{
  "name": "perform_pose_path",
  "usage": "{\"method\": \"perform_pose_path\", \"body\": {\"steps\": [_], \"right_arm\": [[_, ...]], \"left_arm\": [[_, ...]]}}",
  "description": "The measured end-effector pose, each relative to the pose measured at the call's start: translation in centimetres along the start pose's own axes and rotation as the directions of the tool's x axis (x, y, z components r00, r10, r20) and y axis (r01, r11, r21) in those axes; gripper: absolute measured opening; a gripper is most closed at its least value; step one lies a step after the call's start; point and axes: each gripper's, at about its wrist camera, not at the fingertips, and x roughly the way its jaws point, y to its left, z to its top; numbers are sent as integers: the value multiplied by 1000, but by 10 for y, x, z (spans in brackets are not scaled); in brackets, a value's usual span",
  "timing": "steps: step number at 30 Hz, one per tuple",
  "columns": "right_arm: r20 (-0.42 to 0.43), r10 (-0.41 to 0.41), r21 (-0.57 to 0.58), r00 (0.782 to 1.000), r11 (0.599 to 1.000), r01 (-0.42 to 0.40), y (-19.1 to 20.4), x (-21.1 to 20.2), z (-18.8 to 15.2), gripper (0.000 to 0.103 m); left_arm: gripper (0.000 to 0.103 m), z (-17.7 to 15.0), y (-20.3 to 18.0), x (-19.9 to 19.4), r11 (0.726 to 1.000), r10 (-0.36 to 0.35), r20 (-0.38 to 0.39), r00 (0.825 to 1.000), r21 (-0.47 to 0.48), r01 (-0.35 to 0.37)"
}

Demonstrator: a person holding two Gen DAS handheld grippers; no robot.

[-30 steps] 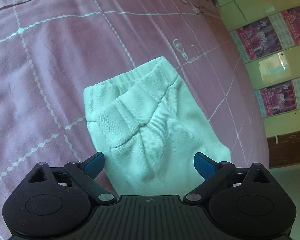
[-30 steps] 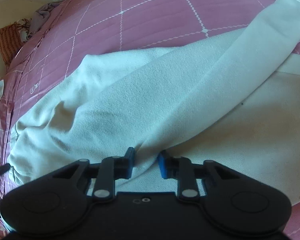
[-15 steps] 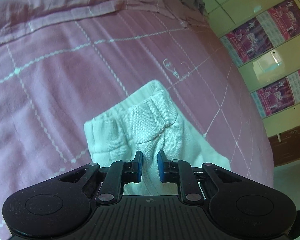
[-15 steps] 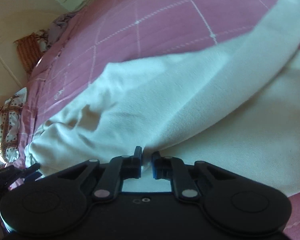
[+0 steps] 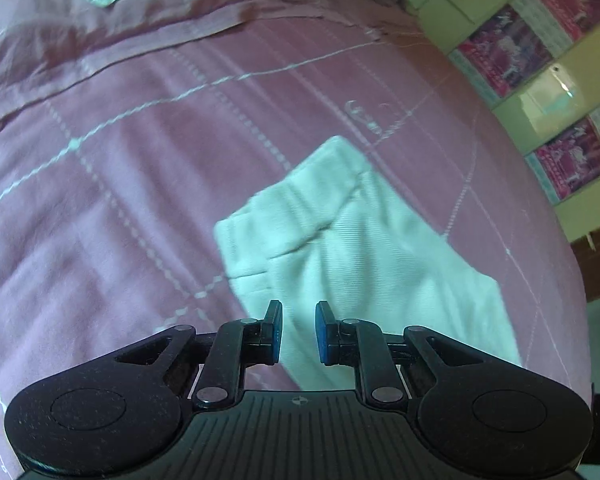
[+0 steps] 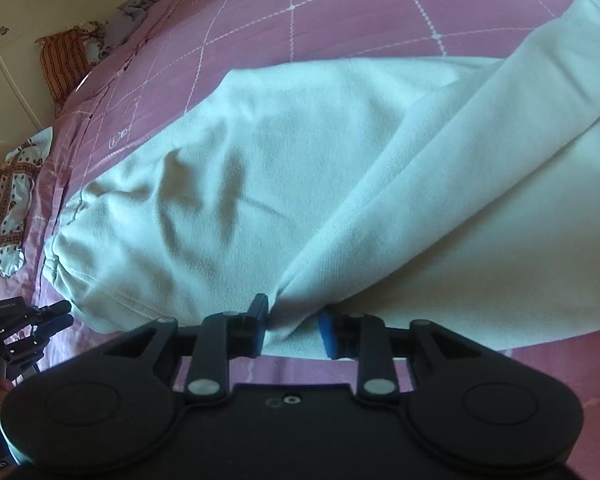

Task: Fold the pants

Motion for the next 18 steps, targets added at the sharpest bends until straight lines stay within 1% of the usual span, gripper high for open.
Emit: {"method": "perform_pose_path", "body": {"steps": [1,3,5,8,10,12,13,16,18], "right_arm": [[12,6,-1,1000,1000,-6,-4,-8,3,35],[38,-7,3,999,1000,7,-12,-19,10,41],[77,-27,30,997,999,24,-25,-29,19,43],[114,-62,80,992,995,53,-48,-42,34,43],[125,-97,86,987,993,86,-56,-43,43,44],[121,-121,96,985,989,110,-61,-41,52,44],[121,-126,108,985,988,113,-63,-39,56,44],[120,-159,122,980,982,144,-62,-30,69,44],[112,-198,108,974,977,187,-58,-21,76,44]], "left_arm": [[16,0,-13,-5,999,-22,5,1000,35,21],[16,-4,-40,-6,995,-52,-16,999,85,53],[16,-15,-60,2,991,-79,-51,996,104,84],[16,-43,-90,24,985,-83,-131,988,143,101],[16,-66,-101,40,983,-54,-181,982,166,84],[16,-86,-102,54,980,6,-208,978,196,36],[16,-93,-102,58,979,21,-215,976,201,24],[16,-105,-111,55,957,76,-188,979,290,-19],[16,-111,-118,52,945,105,-168,980,325,-45]]}}
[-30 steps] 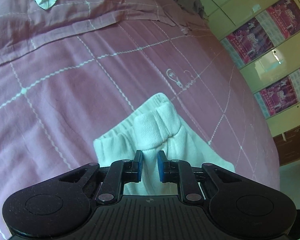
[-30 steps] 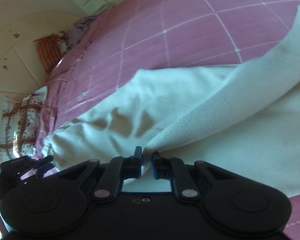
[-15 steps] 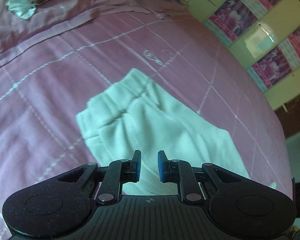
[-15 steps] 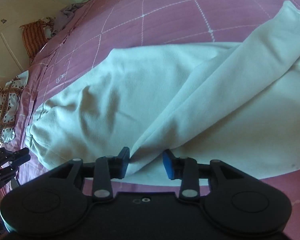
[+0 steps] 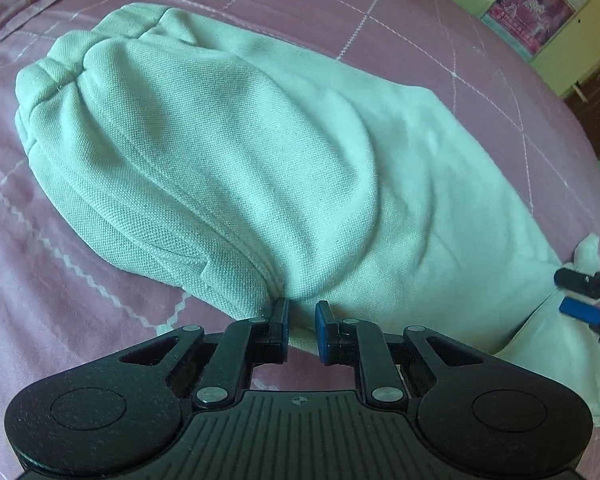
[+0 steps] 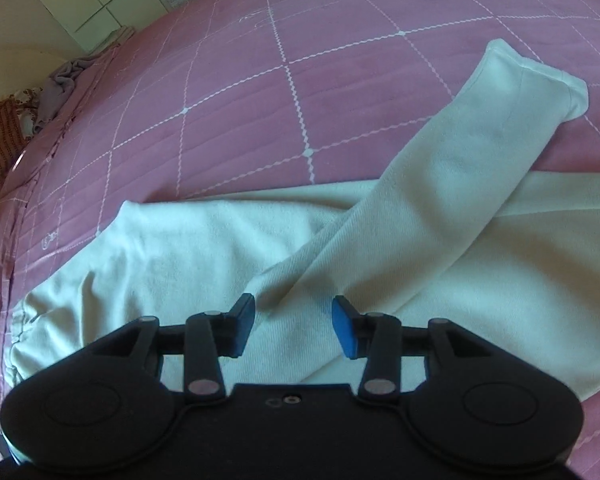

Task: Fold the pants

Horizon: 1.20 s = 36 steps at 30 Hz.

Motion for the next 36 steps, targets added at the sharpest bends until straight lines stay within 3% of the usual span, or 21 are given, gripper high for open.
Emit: {"method": "perform_pose_path", "body": {"steps": [2,3,6,10,14,17,18,20,22,24,27,30,36], "right_arm": [[-12,-18,9,1000,1000,18,2,9,6,43],[-22,-30,9,999,1000,30,3,12,6,38],[-28,-45,6,999,999,46,-5,8,-1,5],[-5,-38,-8,999,999,38,-28,-18,-21,4],[35,30,44,999,999,-32,-57,-58,-53,4],[-24,-63,46,998,997,64,-77,-38,-79,1],[-28,-43,79,999,996,45,-86,-34,-81,0],[-8,-21,74,1000,997,22,-88,-39,-78,3],[41,11,74,999,997,-14,-88,-55,-70,29],[101,5,70,995,997,-12,-90,-68,-52,40],[129,-55,47,990,998,49,-90,-64,-21,41],[113,-99,49,989,994,94,-90,-45,5,41],[74,-196,15,978,981,196,-77,-6,26,35]], "left_arm": [[16,-1,-3,0,1000,15,7,1000,1,-15],[16,-2,-4,-1,1000,17,9,1000,-3,-17],[16,-5,-10,-3,999,22,20,1000,26,-23],[16,-2,-5,-4,999,14,27,1000,39,-15],[16,-10,-10,-6,998,21,50,999,57,-24],[16,-12,-14,-6,996,39,58,998,83,-44],[16,-13,-15,-6,996,40,58,997,80,-45],[16,-15,-16,-7,995,45,61,997,81,-50],[16,-15,-22,-7,993,56,66,996,98,-62],[16,-14,-27,-10,991,73,75,995,103,-81],[16,-17,-32,-16,996,55,87,995,67,-61],[16,-23,-47,-16,995,36,81,996,90,-43],[19,-36,-64,-3,983,89,94,992,153,-103]]}}
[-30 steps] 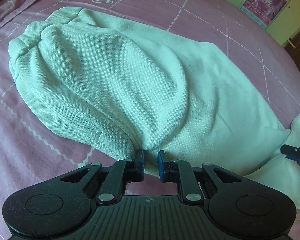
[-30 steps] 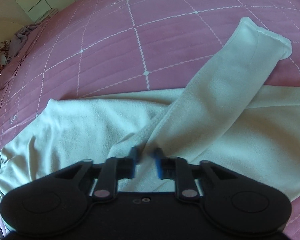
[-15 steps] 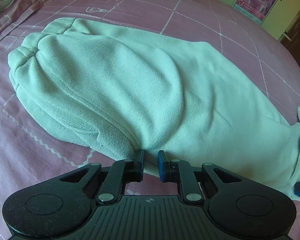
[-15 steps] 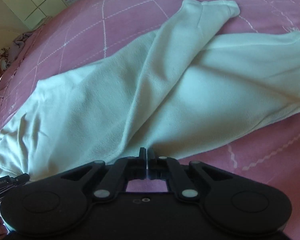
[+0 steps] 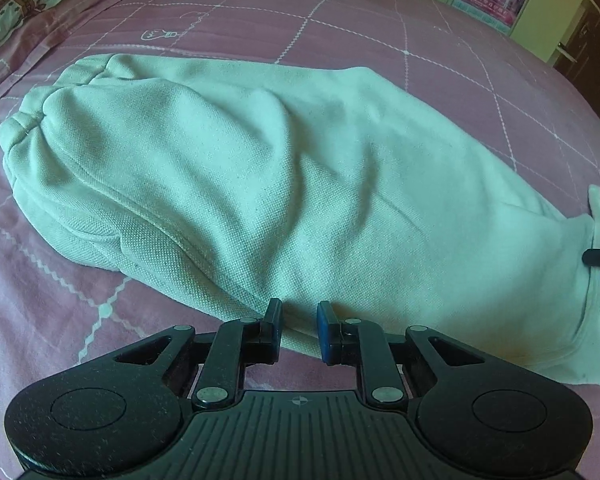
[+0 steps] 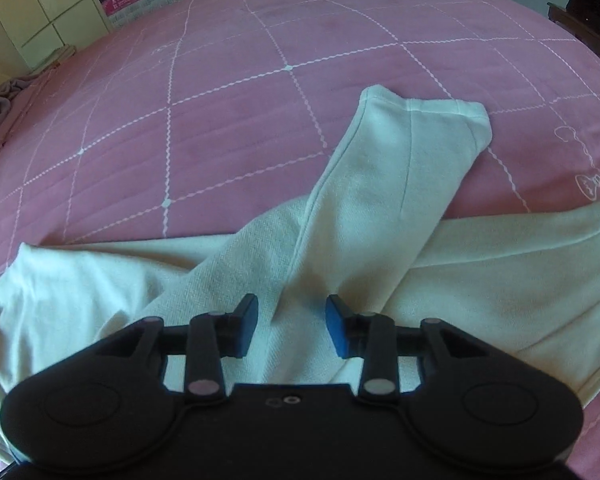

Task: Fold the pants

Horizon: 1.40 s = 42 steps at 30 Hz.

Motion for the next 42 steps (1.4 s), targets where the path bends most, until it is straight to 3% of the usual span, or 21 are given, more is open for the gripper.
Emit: {"method": "perform_pose_path", "body": {"steps": [2,3,4,11,13,17,18,19,21,23,27,30,32,33,34,36,37,39,41,42], "right_arm": [[-23,-29,-21,999,999,29,0,5,-3,25],[-15,-27,-12,1000,1000,26,-5,3,-3,7],[-8,-4,14,1000,1000,4,-12,-1,-4,5],[99,144,168,985,973,-160,-82,-74,-36,4],[93,143,186,985,970,-159,-97,-79,-58,4],[-18,108,178,994,979,-103,-111,-48,-87,5],[-4,105,171,994,980,-103,-110,-50,-85,8],[8,106,170,994,980,-105,-109,-54,-82,17],[50,106,157,993,981,-112,-107,-65,-72,22],[93,66,107,994,991,-76,-105,-73,-59,24],[79,7,41,997,999,-10,-95,-58,-33,52],[83,-71,-60,994,995,76,-75,-37,-21,57],[77,-141,-136,987,979,151,-62,-19,-16,57],[82,-172,-169,982,968,183,-58,-14,-16,48],[95,-193,-182,977,961,208,-59,-11,-15,29],[133,-161,-109,978,978,176,-75,-20,-10,10],[162,-101,10,982,995,101,-97,-34,-5,9],[228,22,251,973,965,-80,-143,-65,-7,9],[235,65,354,970,923,-148,-175,-76,-24,9],[195,61,377,979,917,-132,-188,-71,-38,9]], "left_arm": [[19,0,-2,-1,1000,4,5,1000,9,-4],[19,0,-1,-1,1000,2,6,1000,8,-2],[19,0,0,-1,1000,-1,7,1000,9,1],[20,-2,-1,0,1000,-4,23,1000,29,3],[20,-4,-2,-1,1000,0,26,1000,28,-1],[20,-5,-4,-2,999,10,26,1000,43,-11],[20,-4,-4,-2,999,9,24,1000,40,-10],[20,-4,-3,-1,999,9,23,1000,38,-10],[20,-4,-3,-1,999,12,22,1000,33,-13],[20,-4,-5,-1,999,20,24,1000,38,-21],[20,-6,-6,-1,999,31,30,999,42,-32],[20,-6,-7,-1,998,37,29,999,40,-38],[20,-6,-8,-1,998,42,29,999,42,-43],[20,-6,-8,-1,998,46,29,999,44,-47],[20,-6,-9,-1,998,48,29,998,45,-49],[20,-6,-9,-1,997,51,29,998,49,-52],[20,-6,-9,-1,997,51,30,998,54,-53],[20,-6,-9,-1,997,51,30,998,59,-53],[20,-6,-9,0,997,54,31,998,61,-55],[20,-7,-9,0,996,56,33,998,66,-58]]}}
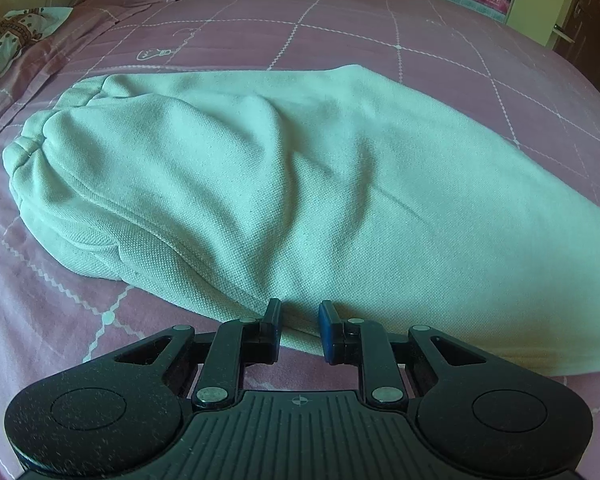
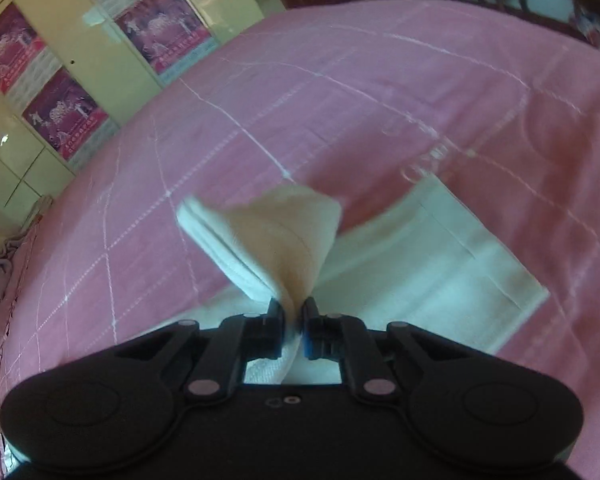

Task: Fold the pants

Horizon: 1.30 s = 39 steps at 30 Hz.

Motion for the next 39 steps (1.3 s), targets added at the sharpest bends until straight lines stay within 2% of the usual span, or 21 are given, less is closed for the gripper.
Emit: {"method": "perform_pose_path", "body": {"steps": [2,4,5,6,7,9,11,15,16,18,20,21,22,23,25,26,28,30,32,36,39], "right_arm": [[-63,-62,-6,996,998,61,-25,10,-17,6],[-65,-20,21,998,1000,22,-40,10,-27,6],[-56,-20,6,998,1000,20,-39,7,-27,9],[-43,-10,-5,999,1000,10,-37,5,-25,20],[-32,1,-6,999,1000,-1,-36,3,-23,26],[-19,17,37,1000,999,-16,-42,2,-15,34],[-20,23,109,1000,994,-21,-53,3,-10,34],[-23,22,189,1000,982,-17,-68,14,-4,19],[-25,17,194,1000,981,-12,-68,17,-2,12],[-30,45,181,999,983,-39,-59,15,2,5],[55,111,106,992,988,-116,-39,-7,11,5],[131,152,55,980,986,-160,-30,-26,16,5],[182,164,16,970,985,-170,-25,-38,18,5],[200,135,-3,971,991,-137,-25,-43,18,5],[95,39,12,995,999,-40,-39,-24,11,5],[40,-8,22,999,1000,7,-50,-13,4,5],[-15,-14,64,1000,998,15,-66,-6,-4,12],[-7,17,147,1000,989,-16,-80,-11,-8,17],[-7,32,182,999,983,-30,-86,-17,-8,25],[23,-8,232,1000,973,3,-102,-34,-9,48],[23,-26,279,999,960,18,-113,-30,-10,49]], "left_arm": [[20,-1,-1,0,1000,4,3,1000,8,-4],[21,-1,-1,-1,1000,7,5,1000,12,-7],[21,-1,-1,-1,1000,10,6,1000,14,-11],[21,-1,-2,0,1000,14,5,1000,13,-14],[21,-1,-2,0,1000,17,4,1000,11,-17],[21,-1,-2,0,1000,21,5,1000,9,-21],[21,-2,-4,-1,1000,26,9,1000,13,-26],[21,-3,-5,-1,999,34,9,999,20,-34],[21,-3,-5,-1,999,36,8,999,22,-36],[21,-3,-5,-1,999,38,10,999,24,-39],[21,-4,-6,-2,999,42,13,999,30,-42],[21,-4,-6,-2,999,44,15,999,31,-44],[21,-4,-7,-2,998,46,15,999,31,-47],[21,-4,-7,-2,998,49,16,999,32,-50],[21,-5,-9,-2,998,53,18,998,38,-54],[21,-5,-9,-2,998,53,20,998,39,-54],[21,-6,-10,-2,998,52,23,998,42,-53],[21,-6,-9,-2,998,52,23,998,40,-53],[21,-6,-9,-3,998,53,23,998,33,-54],[21,-8,-10,-3,998,57,30,998,36,-58],[21,-8,-11,-3,998,58,31,998,37,-60]]}}
